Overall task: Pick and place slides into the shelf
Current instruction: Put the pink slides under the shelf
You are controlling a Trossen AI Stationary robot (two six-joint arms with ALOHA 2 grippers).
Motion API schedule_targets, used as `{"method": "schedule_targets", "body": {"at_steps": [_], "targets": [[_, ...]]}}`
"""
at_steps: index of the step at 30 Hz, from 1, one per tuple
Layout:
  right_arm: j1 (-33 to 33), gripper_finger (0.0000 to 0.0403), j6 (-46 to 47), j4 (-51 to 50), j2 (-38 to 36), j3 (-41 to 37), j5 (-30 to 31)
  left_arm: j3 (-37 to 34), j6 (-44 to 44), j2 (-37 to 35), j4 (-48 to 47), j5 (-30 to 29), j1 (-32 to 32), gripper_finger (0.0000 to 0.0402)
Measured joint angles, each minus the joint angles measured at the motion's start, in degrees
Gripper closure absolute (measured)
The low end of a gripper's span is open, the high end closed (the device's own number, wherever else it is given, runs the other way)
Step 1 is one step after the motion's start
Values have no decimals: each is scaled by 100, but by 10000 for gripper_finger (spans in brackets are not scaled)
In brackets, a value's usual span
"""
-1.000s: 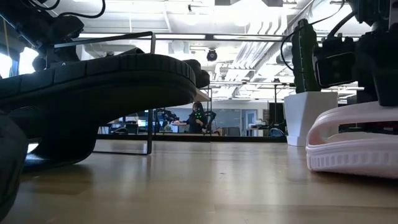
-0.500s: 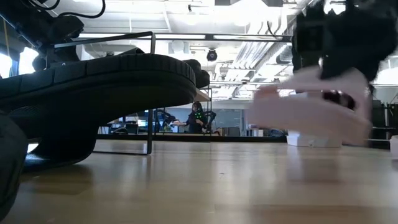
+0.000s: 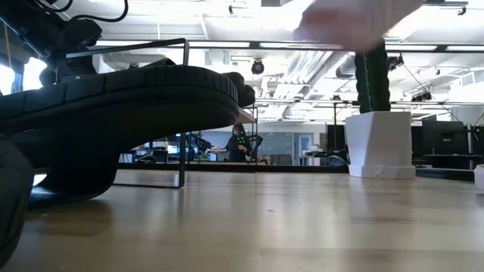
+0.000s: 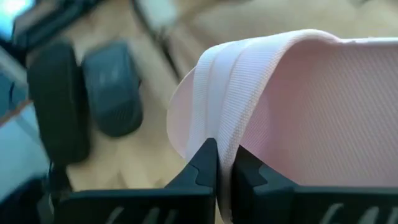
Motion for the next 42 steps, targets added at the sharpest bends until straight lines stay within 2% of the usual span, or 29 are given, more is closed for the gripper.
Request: {"method": "schedule_targets", "body": {"at_steps": [4, 6, 8, 14, 17, 21, 26, 30, 33, 36, 42], "targets": [[546, 402, 1546, -1726, -5, 894, 1134, 0, 0, 1, 0, -4, 0, 401], [805, 402, 2632, -2436, -9, 1045, 1352, 0, 0, 1, 0, -10, -2, 401], [1028, 402, 3610, -2863, -11, 1001, 1308, 0, 0, 1, 0, -20, 0, 401], [1488, 403, 5497, -2514, -139, 10, 1058, 0, 0, 2, 2, -20, 0, 401], [1549, 403, 5992, -1573, -272, -947, 1088, 0, 0, 0, 2, -20, -2, 401], [1358, 403, 5793, 1035, -589, -2564, 1689, 0, 0, 2, 2, -22, 0, 401], [709, 403, 5432, 3828, -896, -4405, 2237, 0, 7, 1, 2, -55, 0, 401], [-63, 403, 4453, 5988, -881, -5465, 1803, 0, 7, 0, 2, -61, -2, 401], [-627, 403, 3471, 7646, -735, -5908, 1494, 0, 9, 2, 2, -61, -1, 401], [-1150, 403, 2598, 8412, -559, -5972, 1123, 0, 9, 2, 2, -60, -2, 401], [-2060, 403, 1739, 8478, -91, -5522, 360, 0, 9, 2, 2, -59, 0, 401]]}}
